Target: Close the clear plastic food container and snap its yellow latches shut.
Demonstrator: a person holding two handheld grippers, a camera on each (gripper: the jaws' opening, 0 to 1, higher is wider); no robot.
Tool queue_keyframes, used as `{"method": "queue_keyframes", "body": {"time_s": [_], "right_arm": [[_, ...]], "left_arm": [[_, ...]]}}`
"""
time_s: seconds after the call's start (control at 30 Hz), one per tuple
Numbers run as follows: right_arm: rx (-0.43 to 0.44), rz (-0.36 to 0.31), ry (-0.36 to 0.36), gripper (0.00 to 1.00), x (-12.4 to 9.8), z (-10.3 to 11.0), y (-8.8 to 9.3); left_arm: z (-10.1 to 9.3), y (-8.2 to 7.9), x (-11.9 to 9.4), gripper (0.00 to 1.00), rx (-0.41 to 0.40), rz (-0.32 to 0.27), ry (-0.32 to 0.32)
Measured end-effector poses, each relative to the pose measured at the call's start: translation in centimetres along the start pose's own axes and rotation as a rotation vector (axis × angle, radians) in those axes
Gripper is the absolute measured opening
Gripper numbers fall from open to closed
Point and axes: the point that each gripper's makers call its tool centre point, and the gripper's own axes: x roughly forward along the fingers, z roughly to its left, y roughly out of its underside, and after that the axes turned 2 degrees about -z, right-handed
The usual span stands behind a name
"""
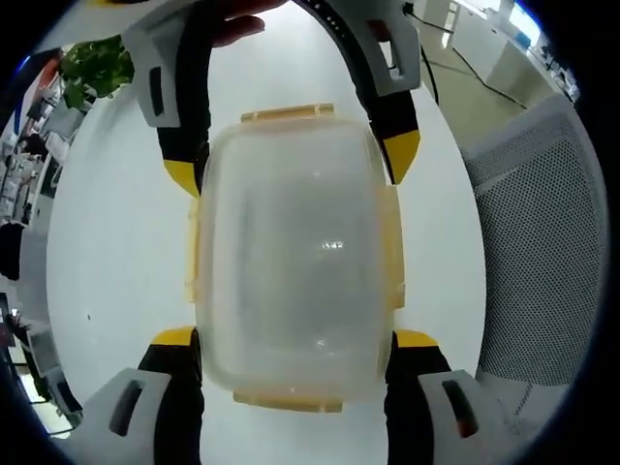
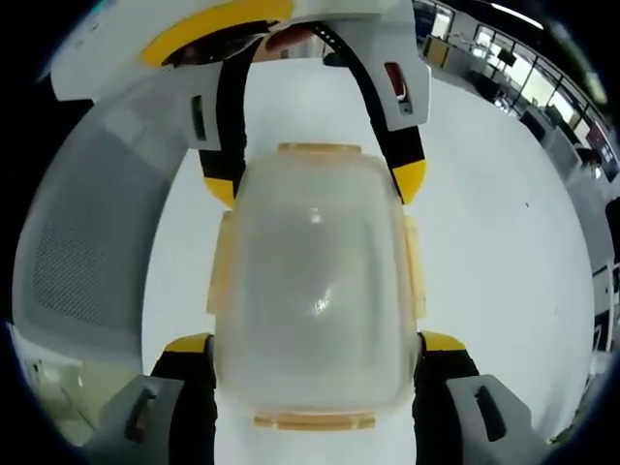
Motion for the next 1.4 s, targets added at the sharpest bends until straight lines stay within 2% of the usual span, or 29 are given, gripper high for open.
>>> {"method": "queue_keyframes", "body": {"time_s": [0.57,0.77,1.4], "right_arm": [[0.001,0.003,-0.006,0.85,0.1,0.0,0.0],[-0.003,0.007,-0.006,0.85,0.2,0.1,-0.3],[-0.022,0.003,-0.012,0.86,1.2,0.5,-2.0]], "left_arm": [[0.0,-0.1,0.0,0.77,-0.006,-0.018,-0.008],[-0.1,0.1,0.0,0.78,-0.007,-0.007,-0.007],[-0.8,2.0,-0.5,0.78,-0.039,-0.016,-0.017]]}}
